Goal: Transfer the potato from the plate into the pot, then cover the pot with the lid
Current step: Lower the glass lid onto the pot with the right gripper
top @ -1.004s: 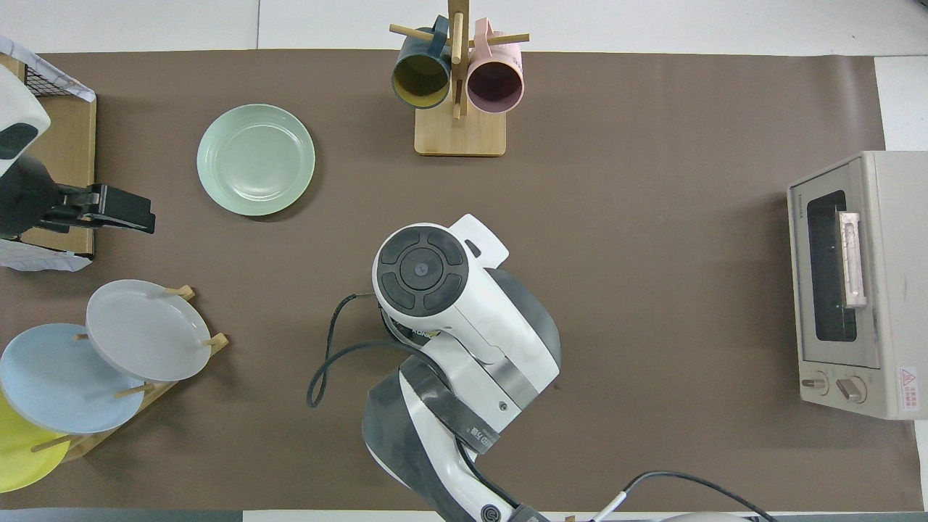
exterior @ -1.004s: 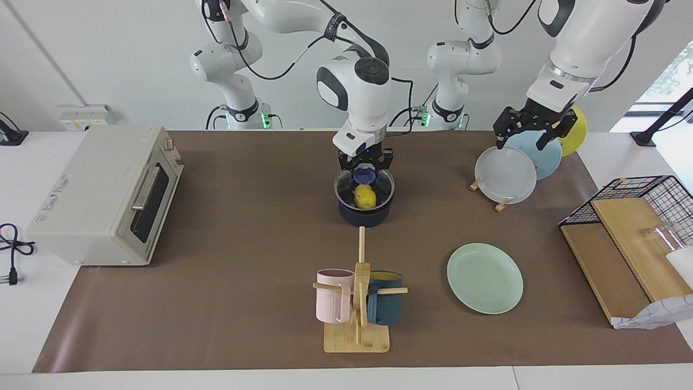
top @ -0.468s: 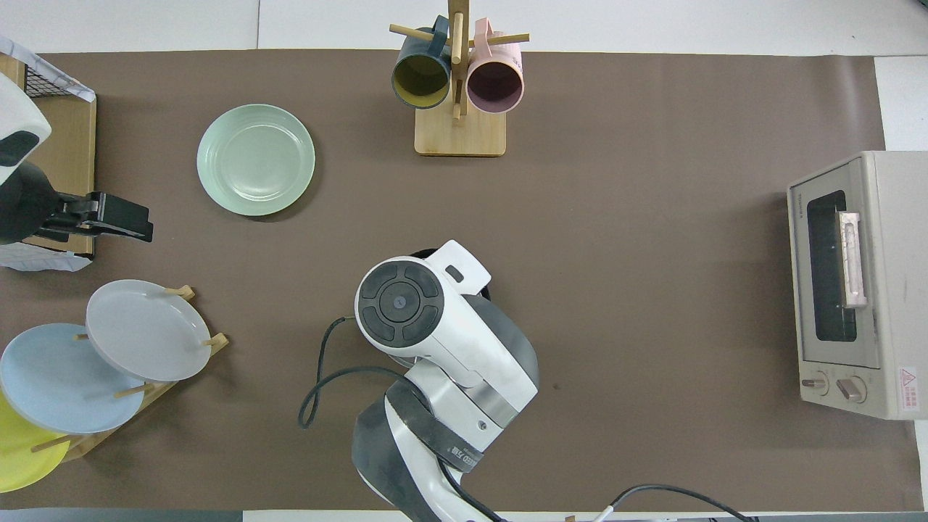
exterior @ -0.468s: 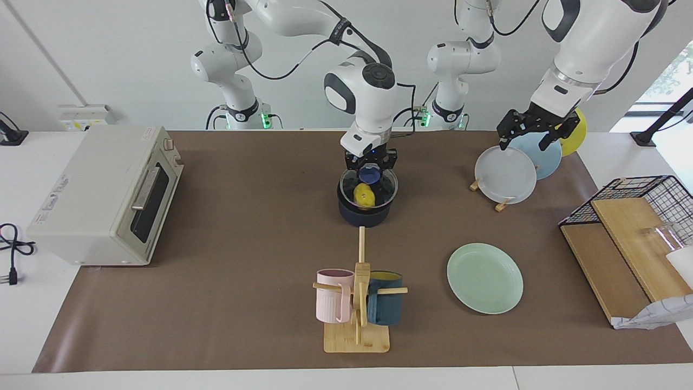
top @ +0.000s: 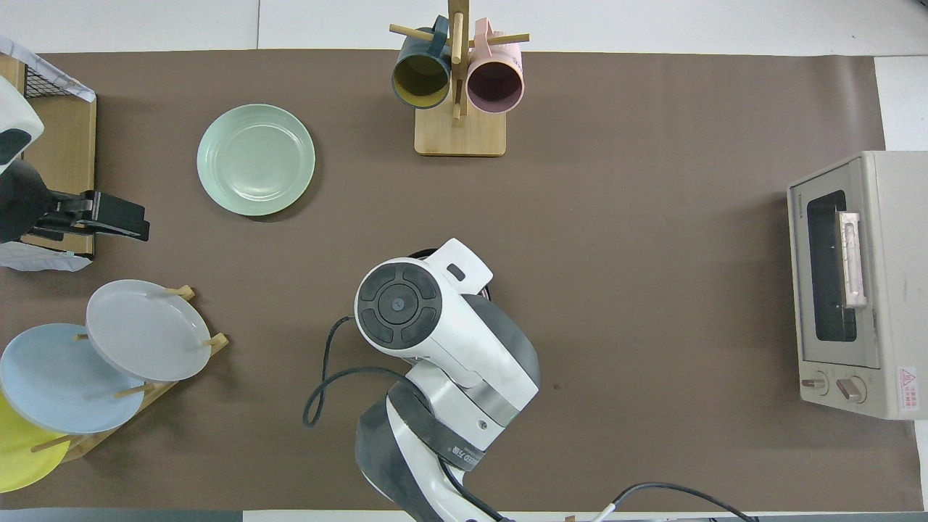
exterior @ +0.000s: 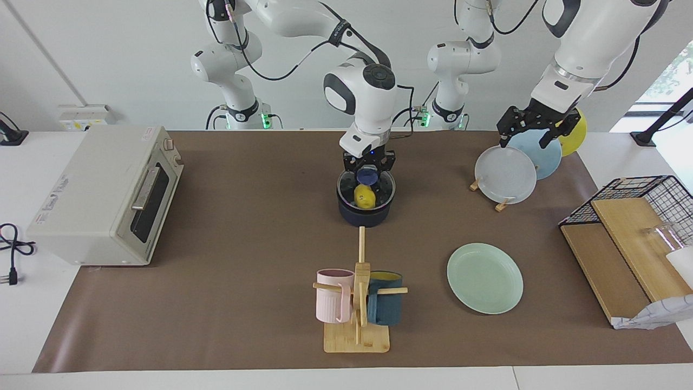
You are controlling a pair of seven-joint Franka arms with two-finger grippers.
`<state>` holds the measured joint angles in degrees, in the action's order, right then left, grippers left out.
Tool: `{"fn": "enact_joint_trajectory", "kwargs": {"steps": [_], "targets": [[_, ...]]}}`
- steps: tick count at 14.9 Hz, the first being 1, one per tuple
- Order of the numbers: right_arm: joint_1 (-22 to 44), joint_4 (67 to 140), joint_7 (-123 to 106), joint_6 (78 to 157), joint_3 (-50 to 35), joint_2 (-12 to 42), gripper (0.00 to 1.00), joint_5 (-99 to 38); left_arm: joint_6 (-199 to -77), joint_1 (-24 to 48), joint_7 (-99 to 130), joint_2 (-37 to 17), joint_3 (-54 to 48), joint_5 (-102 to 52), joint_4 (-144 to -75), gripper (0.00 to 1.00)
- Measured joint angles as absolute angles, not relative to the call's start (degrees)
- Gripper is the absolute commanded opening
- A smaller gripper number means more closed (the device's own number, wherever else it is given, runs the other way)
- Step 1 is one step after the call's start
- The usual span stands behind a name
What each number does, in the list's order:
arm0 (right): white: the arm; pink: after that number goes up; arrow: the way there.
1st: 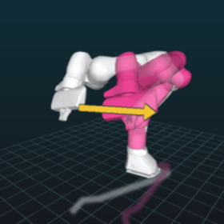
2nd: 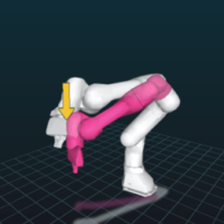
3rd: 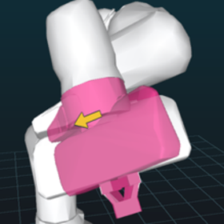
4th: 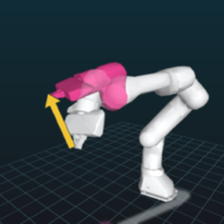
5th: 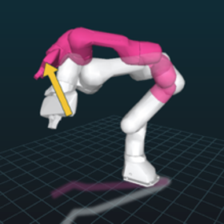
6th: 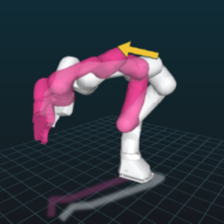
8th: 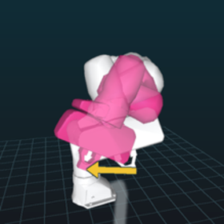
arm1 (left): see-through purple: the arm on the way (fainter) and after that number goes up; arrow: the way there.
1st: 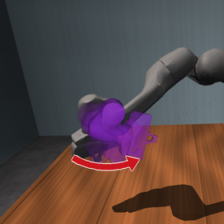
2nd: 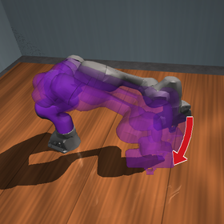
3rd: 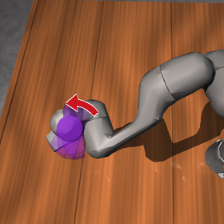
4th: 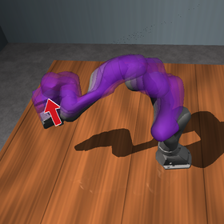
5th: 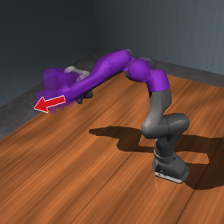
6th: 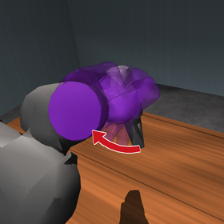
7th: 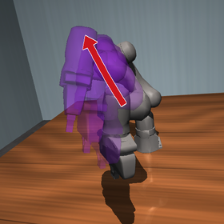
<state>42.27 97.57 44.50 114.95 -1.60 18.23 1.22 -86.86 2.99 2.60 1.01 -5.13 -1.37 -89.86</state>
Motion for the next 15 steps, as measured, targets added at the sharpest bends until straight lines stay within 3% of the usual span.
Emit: {"fn": "enact_joint_trajectory", "kwargs": {"steps": [15], "targets": [[42.9, 97.9, 44.5, 116.3, -1.6, 18.5, 0.00, 4.9, -85.8, 3.0, 2.7, 1.0, -4.3, -1.4, -89.8, 1.00]]}}
